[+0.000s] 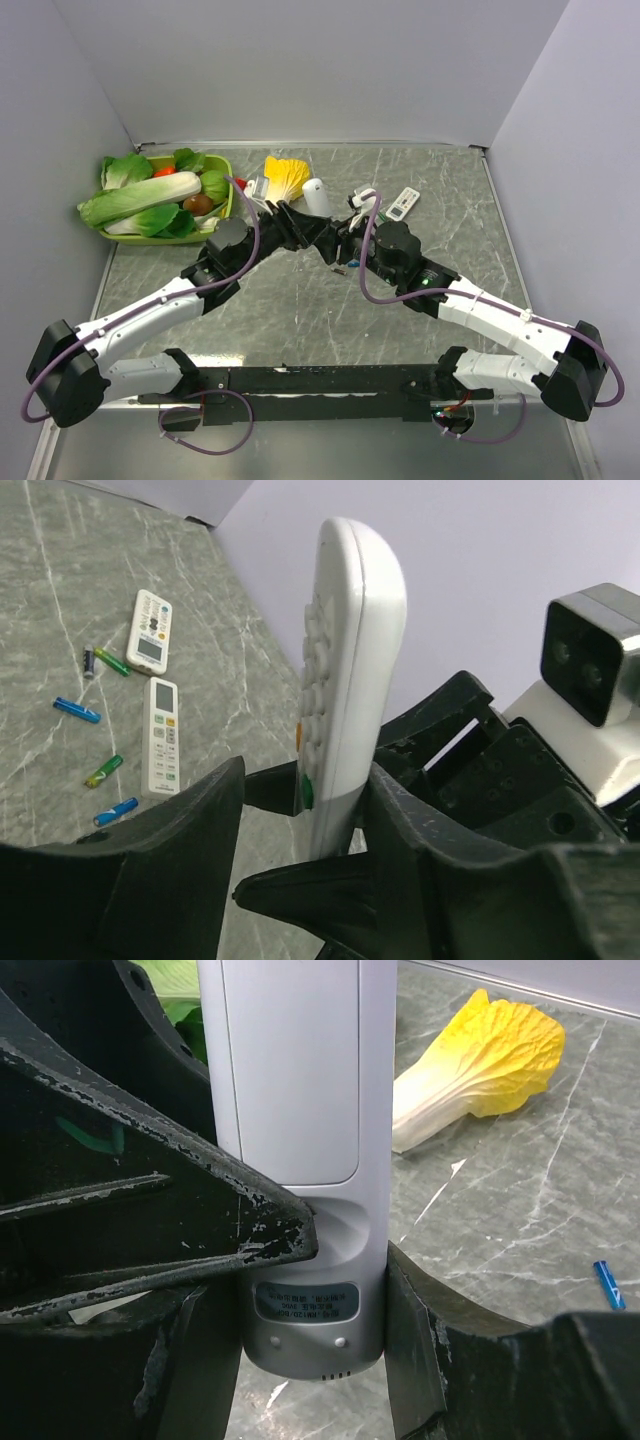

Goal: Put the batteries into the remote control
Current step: Adjust the remote control.

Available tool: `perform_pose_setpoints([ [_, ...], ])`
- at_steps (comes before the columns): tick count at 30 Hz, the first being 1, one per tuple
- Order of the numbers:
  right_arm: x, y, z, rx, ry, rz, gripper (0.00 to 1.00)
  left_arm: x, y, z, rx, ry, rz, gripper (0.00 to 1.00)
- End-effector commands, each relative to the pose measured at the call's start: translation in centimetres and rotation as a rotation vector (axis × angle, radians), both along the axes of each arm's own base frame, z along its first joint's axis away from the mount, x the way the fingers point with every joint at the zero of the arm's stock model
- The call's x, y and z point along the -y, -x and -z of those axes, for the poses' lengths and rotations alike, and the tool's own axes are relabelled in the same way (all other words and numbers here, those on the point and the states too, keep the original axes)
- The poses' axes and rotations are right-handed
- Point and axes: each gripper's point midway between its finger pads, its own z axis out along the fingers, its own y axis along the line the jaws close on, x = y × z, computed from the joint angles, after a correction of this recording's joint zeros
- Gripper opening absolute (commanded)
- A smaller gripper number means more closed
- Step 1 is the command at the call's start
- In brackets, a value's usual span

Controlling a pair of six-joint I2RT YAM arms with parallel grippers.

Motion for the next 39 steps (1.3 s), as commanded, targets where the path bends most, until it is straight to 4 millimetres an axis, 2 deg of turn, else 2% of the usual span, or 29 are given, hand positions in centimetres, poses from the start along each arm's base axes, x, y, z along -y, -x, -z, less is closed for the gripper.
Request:
perform_pose_setpoints([
  [1,-0.5,0.0,-4.2,0.082,-0.142,0.001,0.0,0.7,0.4,-1.1,0.034,0.013,0.019,0.5],
  [5,-0.6,0.0,-4.2,0.073,-0.157,0.003,0.0,0.9,0.4,-1.2,0.045,0.01,0.029,0.35],
  [6,-0.7,0.1,-4.1,0.068,-0.155,-0.006,0.0,0.9,0.4,-1.1,0.044,0.009,0.029,0.25],
  [7,-0.8,0.2,-4.1,0.063,-0.149,-0.01,0.02,0.9,0.4,-1.0,0.047,0.004,0.027,0.21],
  [8,-0.7,0.1,-4.0,0.063,-0.147,-0.012,0.11,0.8,0.3,-1.0,0.051,-0.002,0.022,0.11],
  [10,-0.7,0.4,-4.2,0.067,-0.141,-0.026,0.25,0.3,0.1,-0.9,0.079,-0.039,-0.003,0.01],
  [11,-0.6,0.6,-3.7,0.064,-0.113,-0.039,0.4,0.0,-0.1,-0.9,0.094,-0.055,-0.015,0.01],
  [13,-0.2,1.0,-4.1,0.071,-0.095,-0.056,0.53,-0.6,-0.3,-0.8,0.136,-0.108,-0.034,0.01],
  [14,0.2,1.2,-3.6,0.056,-0.065,-0.069,0.64,-0.7,-0.3,-0.6,0.147,-0.127,-0.035,0.01],
  [15,0.6,1.1,-3.6,0.05,-0.051,-0.071,0.68,-1.0,-0.4,-0.5,0.167,-0.152,-0.033,0.01],
  [16,0.9,1.3,-4.8,0.061,-0.056,-0.083,0.71,-1.2,-0.4,-0.3,0.171,-0.166,-0.032,0.01],
  [18,1.6,1.5,-4.4,0.031,-0.008,-0.098,0.82,-1.4,-0.3,0.3,0.187,-0.192,-0.025,0.01],
  [19,1.8,1.6,-6.0,0.056,-0.012,-0.105,0.87,-1.5,-0.3,0.3,0.194,-0.195,-0.026,0.01],
  [22,2.5,1.8,-7.1,0.041,0.022,-0.116,0.96,-2.0,-0.7,0.9,0.197,-0.211,-0.03,0.01],
  [26,2.6,1.3,-8.0,-0.006,0.006,-0.107,0.99,-1.6,-0.3,1.0,0.228,-0.228,0.015,0.01],
  [30,1.5,-0.6,-8.2,-0.068,-0.027,-0.076,0.98,-0.6,0.5,1.1,0.249,-0.22,0.09,0.01],
  [33,0.7,-2.0,-7.6,-0.129,-0.023,-0.049,0.96,-0.1,1.0,1.2,0.251,-0.213,0.125,0.01],
  [39,-0.7,-3.4,-6.1,-0.195,-0.036,-0.044,0.9,0.5,1.3,1.8,0.251,-0.229,0.16,0.01],
])
